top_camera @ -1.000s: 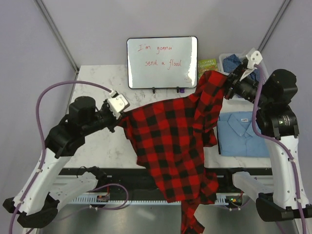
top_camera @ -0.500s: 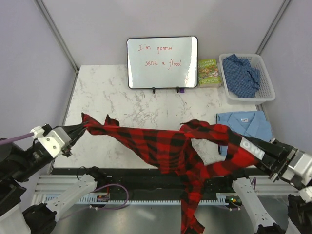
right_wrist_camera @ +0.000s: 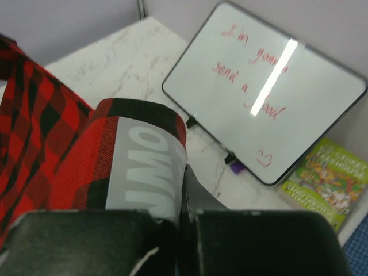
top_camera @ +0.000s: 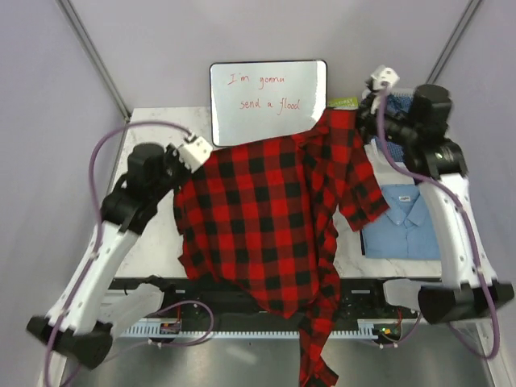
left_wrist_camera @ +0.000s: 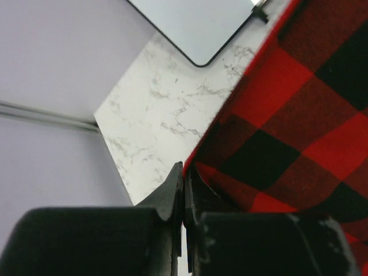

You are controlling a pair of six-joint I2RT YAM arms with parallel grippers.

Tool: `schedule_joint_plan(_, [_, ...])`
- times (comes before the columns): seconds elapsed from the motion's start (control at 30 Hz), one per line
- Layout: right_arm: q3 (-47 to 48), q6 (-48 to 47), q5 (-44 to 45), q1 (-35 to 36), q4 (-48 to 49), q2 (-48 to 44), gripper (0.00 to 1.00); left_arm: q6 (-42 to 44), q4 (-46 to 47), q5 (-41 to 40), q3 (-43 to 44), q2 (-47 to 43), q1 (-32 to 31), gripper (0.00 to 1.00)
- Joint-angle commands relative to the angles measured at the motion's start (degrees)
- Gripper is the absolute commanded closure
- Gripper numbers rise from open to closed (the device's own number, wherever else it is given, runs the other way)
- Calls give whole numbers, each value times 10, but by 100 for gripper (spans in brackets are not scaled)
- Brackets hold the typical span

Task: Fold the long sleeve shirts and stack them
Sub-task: Flatten the shirt out

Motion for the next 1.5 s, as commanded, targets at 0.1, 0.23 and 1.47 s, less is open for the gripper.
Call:
schedule_joint_plan(0.1, [-16, -83, 171, 67, 96, 153, 100, -16, 168, 131, 56, 246, 180, 98])
schedule_joint_plan(0.23, [103, -65, 245, 70, 78, 283, 25, -55, 135, 169, 156, 384, 178, 89])
schedule_joint_plan(1.47, [-281, -220, 364, 178, -128, 347, 70, 31, -6, 149, -168, 371, 322, 27])
